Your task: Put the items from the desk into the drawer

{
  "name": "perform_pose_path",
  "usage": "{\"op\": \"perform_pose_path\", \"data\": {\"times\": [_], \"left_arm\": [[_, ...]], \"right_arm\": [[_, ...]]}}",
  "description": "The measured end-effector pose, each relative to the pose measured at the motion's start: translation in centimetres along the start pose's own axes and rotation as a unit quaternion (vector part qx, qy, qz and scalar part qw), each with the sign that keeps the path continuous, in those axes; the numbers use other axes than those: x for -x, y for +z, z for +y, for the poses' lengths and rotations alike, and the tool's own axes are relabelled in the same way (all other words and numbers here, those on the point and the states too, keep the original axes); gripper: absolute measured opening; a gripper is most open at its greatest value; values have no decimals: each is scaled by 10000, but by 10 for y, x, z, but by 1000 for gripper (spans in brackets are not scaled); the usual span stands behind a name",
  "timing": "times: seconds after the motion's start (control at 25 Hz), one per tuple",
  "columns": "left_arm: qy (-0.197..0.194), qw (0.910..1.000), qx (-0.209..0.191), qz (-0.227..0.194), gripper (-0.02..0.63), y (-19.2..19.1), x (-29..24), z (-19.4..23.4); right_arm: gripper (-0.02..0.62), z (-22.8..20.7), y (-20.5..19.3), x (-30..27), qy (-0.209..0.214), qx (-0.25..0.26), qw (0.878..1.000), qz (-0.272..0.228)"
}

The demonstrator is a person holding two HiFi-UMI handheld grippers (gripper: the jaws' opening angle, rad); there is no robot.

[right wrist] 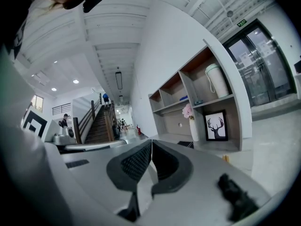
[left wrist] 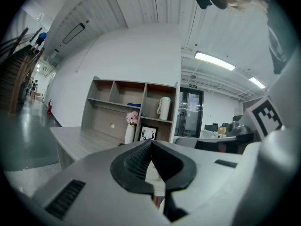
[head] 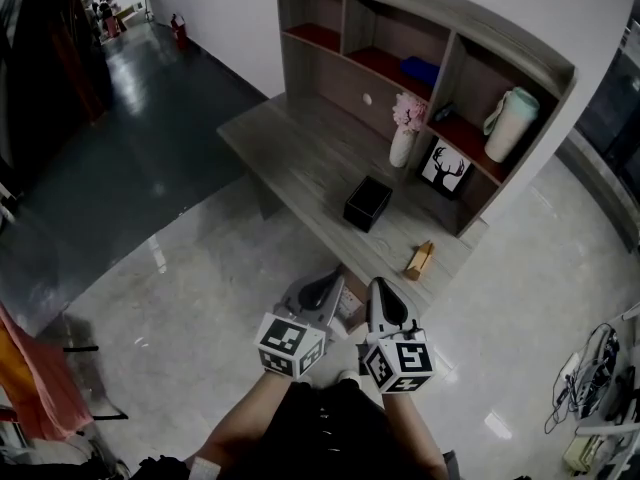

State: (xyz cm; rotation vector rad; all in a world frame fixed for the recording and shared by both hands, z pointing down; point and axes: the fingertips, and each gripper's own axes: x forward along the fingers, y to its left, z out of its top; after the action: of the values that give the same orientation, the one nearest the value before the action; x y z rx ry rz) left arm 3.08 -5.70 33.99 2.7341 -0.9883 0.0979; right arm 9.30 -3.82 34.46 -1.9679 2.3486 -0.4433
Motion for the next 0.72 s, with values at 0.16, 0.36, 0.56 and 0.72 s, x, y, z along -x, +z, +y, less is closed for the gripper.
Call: {"op": "perform_pose_path", "data": {"times": [0.16, 0.36, 0.56, 0.72], "left_arm": [[-184, 9997, -37, 156, 11, -8, -17, -12], [-511, 9980, -71, 357, 11, -22, -48, -31], [-746, 9957, -39, 544, 11, -40, -82, -48], [-845, 9942, 74, 657, 11, -51, -110, -59]], "right_arm": [[14, -24, -2, 6, -265, 2, 9996, 31], [15, -68, -10, 10, -571, 67, 9982, 183], [15, -118, -16, 14, -920, 273, 9948, 346], [93, -145, -29, 11, -843, 314, 9942, 585]]}}
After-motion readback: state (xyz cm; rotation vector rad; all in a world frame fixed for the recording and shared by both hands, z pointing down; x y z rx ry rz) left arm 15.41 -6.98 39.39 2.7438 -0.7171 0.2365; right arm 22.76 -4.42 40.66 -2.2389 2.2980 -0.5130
